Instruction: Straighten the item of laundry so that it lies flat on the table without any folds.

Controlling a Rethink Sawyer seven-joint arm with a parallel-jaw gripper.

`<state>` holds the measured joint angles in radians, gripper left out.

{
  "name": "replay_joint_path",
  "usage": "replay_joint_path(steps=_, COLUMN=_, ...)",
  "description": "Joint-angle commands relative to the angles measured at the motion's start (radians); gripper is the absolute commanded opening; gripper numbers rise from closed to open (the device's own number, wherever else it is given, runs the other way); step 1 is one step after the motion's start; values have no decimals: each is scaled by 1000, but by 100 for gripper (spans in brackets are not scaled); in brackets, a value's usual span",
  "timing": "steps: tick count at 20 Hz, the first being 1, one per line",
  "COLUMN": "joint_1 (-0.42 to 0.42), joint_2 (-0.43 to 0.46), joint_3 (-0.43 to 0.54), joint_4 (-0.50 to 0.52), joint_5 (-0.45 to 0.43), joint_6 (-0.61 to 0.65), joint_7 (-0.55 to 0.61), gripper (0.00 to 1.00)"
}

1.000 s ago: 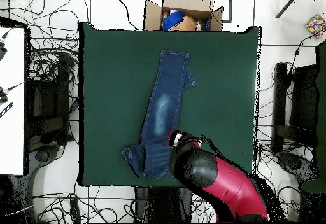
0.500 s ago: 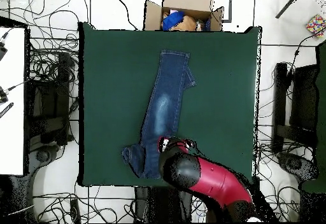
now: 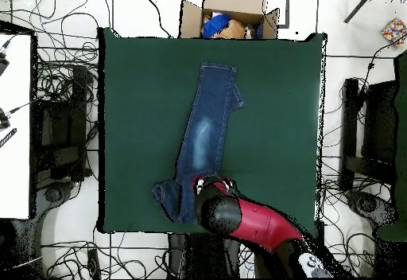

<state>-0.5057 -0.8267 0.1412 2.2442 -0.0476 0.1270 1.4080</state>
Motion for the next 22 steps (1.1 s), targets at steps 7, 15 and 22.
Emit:
replay_joint_path(steps=7, joint_1=-23, joint_2=163, joint_3=86, joint_4=-6, joint_5=-79, joint_6=-109, joint_7=155, gripper=100)
replay_joint_path(steps=15, joint_1=-32, joint_2=203, joint_3=86, joint_4=-10, joint_5=-111, joint_6=-142, joint_7=161, gripper=100)
replay_joint_path(steps=22, joint_1=-101, joint_2=173, joint_3=105, joint_4=-36, joint_5=-140, joint_6=-58, joint_7=106, gripper=100)
